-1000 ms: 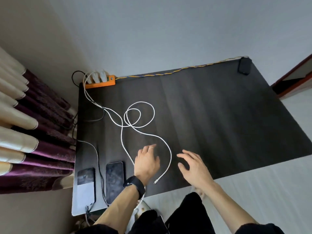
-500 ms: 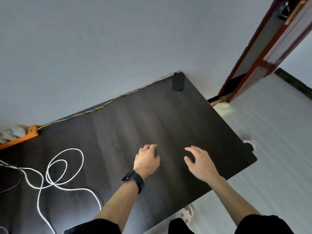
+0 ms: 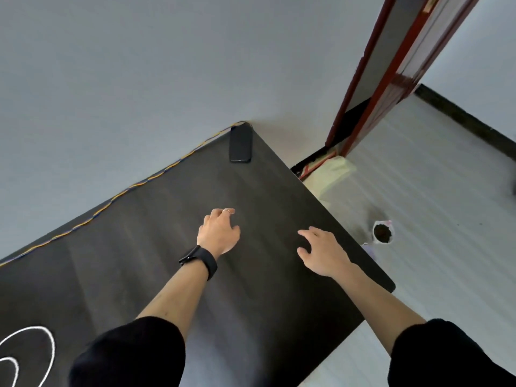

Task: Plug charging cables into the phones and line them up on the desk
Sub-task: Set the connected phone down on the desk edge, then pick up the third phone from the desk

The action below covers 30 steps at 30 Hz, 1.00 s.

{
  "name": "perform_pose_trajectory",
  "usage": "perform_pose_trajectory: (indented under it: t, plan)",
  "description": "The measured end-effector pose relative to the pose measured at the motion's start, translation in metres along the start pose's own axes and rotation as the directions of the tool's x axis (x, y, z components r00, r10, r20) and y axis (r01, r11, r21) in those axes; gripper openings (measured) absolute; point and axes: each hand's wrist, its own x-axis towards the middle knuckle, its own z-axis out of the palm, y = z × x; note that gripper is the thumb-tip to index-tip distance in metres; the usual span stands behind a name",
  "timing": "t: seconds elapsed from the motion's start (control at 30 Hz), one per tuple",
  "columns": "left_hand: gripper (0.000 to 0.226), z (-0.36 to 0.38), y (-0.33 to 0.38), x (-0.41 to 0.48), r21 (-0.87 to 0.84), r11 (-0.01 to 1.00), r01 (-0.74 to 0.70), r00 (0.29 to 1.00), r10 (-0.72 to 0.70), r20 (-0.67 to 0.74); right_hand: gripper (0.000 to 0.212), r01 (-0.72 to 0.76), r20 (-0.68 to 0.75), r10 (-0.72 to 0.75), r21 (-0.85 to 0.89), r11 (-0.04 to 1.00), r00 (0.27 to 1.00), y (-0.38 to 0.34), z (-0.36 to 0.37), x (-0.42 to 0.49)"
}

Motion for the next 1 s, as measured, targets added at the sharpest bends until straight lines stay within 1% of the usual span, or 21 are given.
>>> perform_pose_trajectory:
  t: [0.13, 0.27, 0.43, 0.5, 0.57, 0.6, 0.67, 0.73, 0.8, 0.87, 0.9, 0.93, 1.0]
  plan:
    - [0.061, -0.008, 0.009, 0.07, 0.01, 1.0, -0.017, 1.0, 0.017, -0.01, 0.072, -0.017, 0.053, 0.025, -0.141, 0.99, 0.998, -0.003, -0.01, 0.049]
    - [0.074, -0.017, 0.021, 0.16, -0.012, 1.0, -0.014, 0.996, 0.013, -0.087, 0.087, -0.007, 0.117, 0.035, -0.23, 0.973, 0.993, 0.002, -0.001, 0.082]
    - [0.091, -0.012, 0.039, 0.248, -0.048, 0.998, 0.035, 0.982, -0.043, -0.185, 0.09, 0.014, 0.108, 0.011, -0.228, 0.973, 0.994, 0.01, 0.007, 0.095]
    - [0.089, -0.005, 0.047, 0.266, 0.005, 0.998, 0.055, 0.971, -0.052, -0.233, 0.091, 0.013, 0.106, 0.01, -0.217, 0.976, 0.994, 0.008, 0.007, 0.096]
    - [0.079, 0.002, 0.052, 0.271, 0.056, 0.997, 0.047, 0.957, -0.029, -0.287, 0.091, 0.016, 0.114, 0.009, -0.214, 0.977, 0.993, 0.005, 0.008, 0.096]
    - [0.074, 0.005, 0.054, 0.271, 0.055, 0.998, 0.039, 0.956, -0.021, -0.294, 0.091, 0.016, 0.119, 0.01, -0.216, 0.976, 0.993, 0.005, 0.009, 0.095]
    - [0.07, 0.009, 0.058, 0.267, 0.004, 1.0, 0.023, 0.962, -0.021, -0.274, 0.091, 0.016, 0.118, 0.011, -0.22, 0.975, 0.993, 0.009, 0.008, 0.096]
    - [0.071, 0.006, 0.059, 0.255, -0.04, 0.999, 0.01, 0.975, -0.019, -0.224, 0.09, 0.01, 0.13, 0.019, -0.225, 0.974, 0.991, 0.01, 0.007, 0.098]
    - [0.072, 0.006, 0.057, 0.233, -0.073, 0.997, -0.006, 0.986, -0.007, -0.169, 0.09, 0.006, 0.145, 0.027, -0.225, 0.974, 0.989, 0.011, 0.007, 0.096]
    - [0.073, 0.006, 0.054, 0.202, -0.15, 0.989, -0.012, 0.994, -0.004, -0.105, 0.089, -0.006, 0.155, 0.036, -0.19, 0.982, 0.987, 0.009, 0.004, 0.095]
    - [0.073, 0.007, 0.051, 0.187, -0.221, 0.975, -0.001, 0.997, -0.016, -0.074, 0.086, -0.017, 0.155, 0.042, -0.157, 0.987, 0.987, 0.008, 0.001, 0.096]
    - [0.071, 0.006, 0.049, 0.167, -0.329, 0.944, 0.03, 0.999, -0.042, -0.03, 0.083, -0.028, 0.155, 0.046, -0.114, 0.993, 0.987, 0.005, -0.003, 0.095]
    - [0.068, 0.003, 0.044, 0.121, -0.58, 0.802, 0.141, 0.988, -0.075, 0.137, 0.082, -0.077, 0.163, 0.071, 0.03, 0.997, 0.984, -0.002, -0.018, 0.088]
